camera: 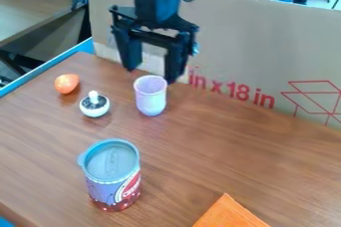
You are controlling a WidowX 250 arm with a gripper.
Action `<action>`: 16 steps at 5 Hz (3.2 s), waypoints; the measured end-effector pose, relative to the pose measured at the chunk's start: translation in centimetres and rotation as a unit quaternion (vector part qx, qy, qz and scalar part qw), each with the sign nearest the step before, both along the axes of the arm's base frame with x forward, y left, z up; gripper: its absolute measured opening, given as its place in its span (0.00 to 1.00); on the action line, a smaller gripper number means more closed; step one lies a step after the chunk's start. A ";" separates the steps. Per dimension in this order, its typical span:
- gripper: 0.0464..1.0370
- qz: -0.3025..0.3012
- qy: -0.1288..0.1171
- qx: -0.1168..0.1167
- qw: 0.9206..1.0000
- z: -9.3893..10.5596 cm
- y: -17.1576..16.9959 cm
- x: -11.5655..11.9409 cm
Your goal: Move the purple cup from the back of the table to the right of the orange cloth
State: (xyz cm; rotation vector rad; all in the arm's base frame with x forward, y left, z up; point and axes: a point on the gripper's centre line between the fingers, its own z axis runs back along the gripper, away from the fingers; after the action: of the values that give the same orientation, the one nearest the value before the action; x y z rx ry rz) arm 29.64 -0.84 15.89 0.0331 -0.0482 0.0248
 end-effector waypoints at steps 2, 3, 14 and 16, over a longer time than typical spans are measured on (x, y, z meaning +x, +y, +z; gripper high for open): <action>0.96 0.004 -0.008 0.013 1.000 -1.5 2.1 3.7; 0.96 0.008 0.020 0.011 1.000 -3.9 2.9 5.8; 0.12 0.017 0.053 0.018 0.998 -10.8 3.2 8.5; 0.05 -0.069 0.042 0.016 0.997 -6.1 -4.0 7.8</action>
State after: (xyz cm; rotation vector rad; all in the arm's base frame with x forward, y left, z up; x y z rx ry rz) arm 37.42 -4.85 9.80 0.0618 0.0337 -0.1158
